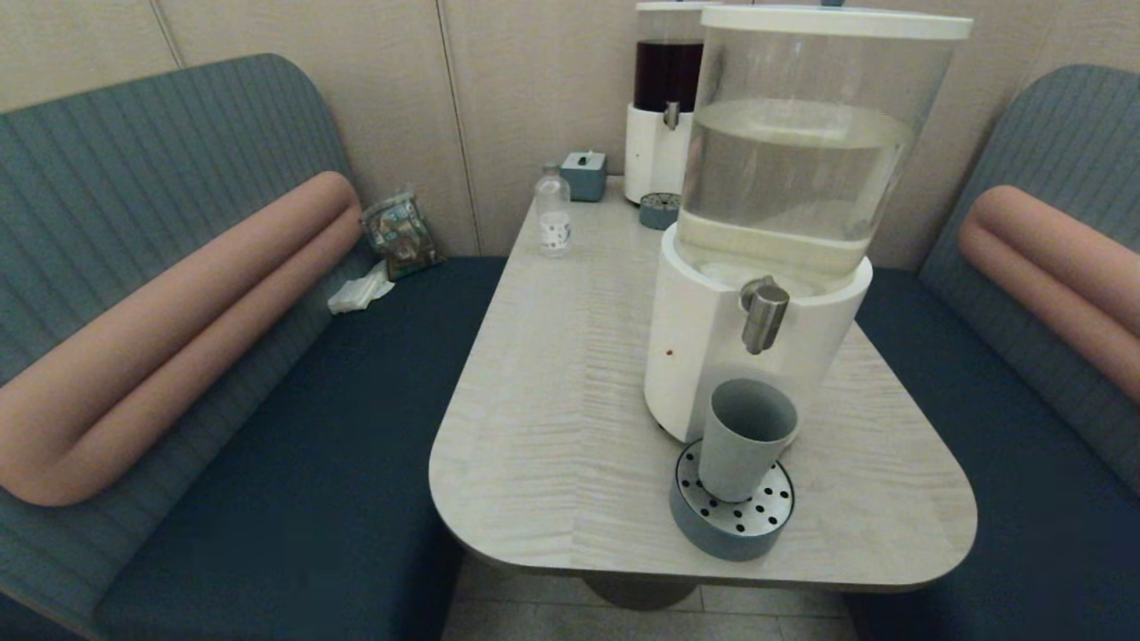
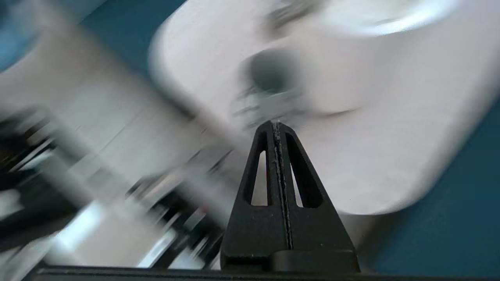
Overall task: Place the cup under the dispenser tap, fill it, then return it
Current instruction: Turn on the faucet
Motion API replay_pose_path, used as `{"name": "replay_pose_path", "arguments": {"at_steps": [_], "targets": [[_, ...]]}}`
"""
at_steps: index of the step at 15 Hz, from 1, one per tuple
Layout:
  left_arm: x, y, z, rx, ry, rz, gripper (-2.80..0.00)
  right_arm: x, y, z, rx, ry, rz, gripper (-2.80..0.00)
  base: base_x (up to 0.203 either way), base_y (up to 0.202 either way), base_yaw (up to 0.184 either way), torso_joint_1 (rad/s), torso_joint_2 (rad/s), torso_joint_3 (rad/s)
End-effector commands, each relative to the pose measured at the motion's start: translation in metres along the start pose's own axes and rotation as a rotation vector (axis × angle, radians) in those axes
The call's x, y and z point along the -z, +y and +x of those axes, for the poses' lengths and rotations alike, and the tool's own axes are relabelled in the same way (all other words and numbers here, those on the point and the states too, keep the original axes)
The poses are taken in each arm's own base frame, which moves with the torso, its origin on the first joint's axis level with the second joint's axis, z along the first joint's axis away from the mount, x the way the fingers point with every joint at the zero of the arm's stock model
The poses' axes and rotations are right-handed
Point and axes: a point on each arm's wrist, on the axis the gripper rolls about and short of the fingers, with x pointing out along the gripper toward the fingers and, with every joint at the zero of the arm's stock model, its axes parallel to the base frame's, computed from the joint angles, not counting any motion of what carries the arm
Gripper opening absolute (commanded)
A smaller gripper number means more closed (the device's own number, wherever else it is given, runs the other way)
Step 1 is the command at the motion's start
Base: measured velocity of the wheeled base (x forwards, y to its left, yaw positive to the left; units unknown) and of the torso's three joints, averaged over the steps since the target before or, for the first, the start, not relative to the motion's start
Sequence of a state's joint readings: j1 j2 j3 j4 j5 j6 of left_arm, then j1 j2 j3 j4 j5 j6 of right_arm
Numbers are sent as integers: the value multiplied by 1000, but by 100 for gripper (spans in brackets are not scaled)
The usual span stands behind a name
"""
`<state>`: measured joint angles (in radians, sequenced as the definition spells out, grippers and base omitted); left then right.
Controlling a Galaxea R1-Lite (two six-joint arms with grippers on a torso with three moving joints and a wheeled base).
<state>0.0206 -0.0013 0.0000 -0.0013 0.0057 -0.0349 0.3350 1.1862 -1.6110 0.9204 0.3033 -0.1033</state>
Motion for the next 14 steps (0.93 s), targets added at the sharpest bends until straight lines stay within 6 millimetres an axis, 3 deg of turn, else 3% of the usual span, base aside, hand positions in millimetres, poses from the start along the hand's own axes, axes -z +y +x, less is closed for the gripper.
{"name": "replay_pose_path", "arguments": {"at_steps": [1,6,8,14], "targets": [[0,0,0,-1,6,0,-280,-15,-12,46,-49,104,20,-280,0,0,0,0,0,0],[0,0,0,0,6,0,-280,-35,-33,116,-34,148,-29,-280,0,0,0,0,0,0],[0,0,0,0,4,0,-280,-34,-39,132,69,189,-135,-280,0,0,0,0,0,0],[0,0,0,-1,5,0,-280,-38,-37,159,65,198,-176,-280,0,0,0,0,0,0]]}}
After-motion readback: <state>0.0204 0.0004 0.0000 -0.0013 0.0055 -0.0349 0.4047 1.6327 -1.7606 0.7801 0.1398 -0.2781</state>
